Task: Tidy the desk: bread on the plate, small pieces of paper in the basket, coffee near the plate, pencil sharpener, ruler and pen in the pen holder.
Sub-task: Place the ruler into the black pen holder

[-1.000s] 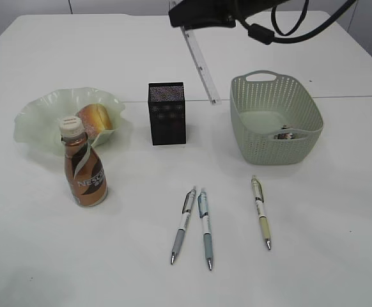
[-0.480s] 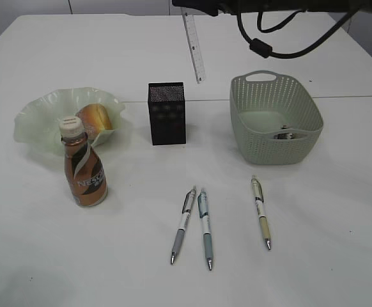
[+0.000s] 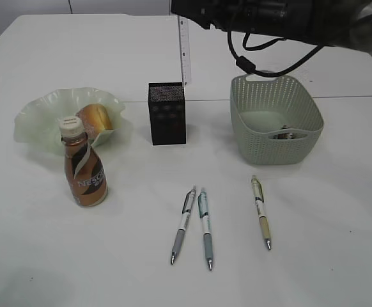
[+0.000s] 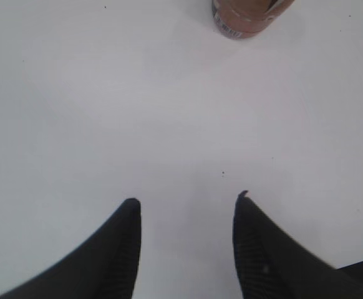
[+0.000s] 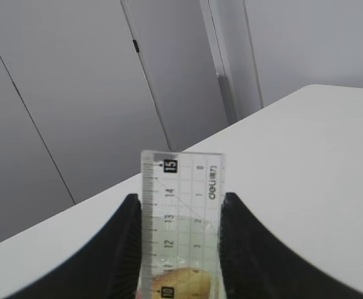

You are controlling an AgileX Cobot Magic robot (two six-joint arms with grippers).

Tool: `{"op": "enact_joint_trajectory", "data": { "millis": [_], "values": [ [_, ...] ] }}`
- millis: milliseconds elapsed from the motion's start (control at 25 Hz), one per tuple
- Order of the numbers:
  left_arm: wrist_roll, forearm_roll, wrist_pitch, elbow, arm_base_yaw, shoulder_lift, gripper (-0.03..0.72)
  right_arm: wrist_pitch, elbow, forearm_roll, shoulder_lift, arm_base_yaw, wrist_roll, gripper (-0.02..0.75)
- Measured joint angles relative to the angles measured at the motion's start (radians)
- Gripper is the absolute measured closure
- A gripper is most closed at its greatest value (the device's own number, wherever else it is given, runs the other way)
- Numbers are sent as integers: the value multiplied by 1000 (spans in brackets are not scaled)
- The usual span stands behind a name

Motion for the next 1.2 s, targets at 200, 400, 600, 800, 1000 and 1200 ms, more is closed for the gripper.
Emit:
{"op": "enact_joint_trajectory", "data": {
  "millis": [200, 400, 600, 800, 1000, 1200],
  "values": [
    [0, 0, -1, 0, 0, 0, 335, 4, -98, 2, 78, 0, -17, 473],
    [0, 3, -1, 0, 0, 0, 335, 43, -220, 4, 133, 0, -17, 473],
    [0, 6, -2, 0, 0, 0, 335, 48, -282, 6, 168, 6, -17, 473],
    [0, 36, -2, 0, 0, 0, 335, 54, -317, 6, 218, 8, -17, 473],
    [0, 58, -2, 0, 0, 0, 335, 56, -329, 4, 236, 14, -17, 473],
    [0, 62, -2, 0, 0, 0, 335, 58, -333, 6, 247, 19, -17, 473]
  ]
}}
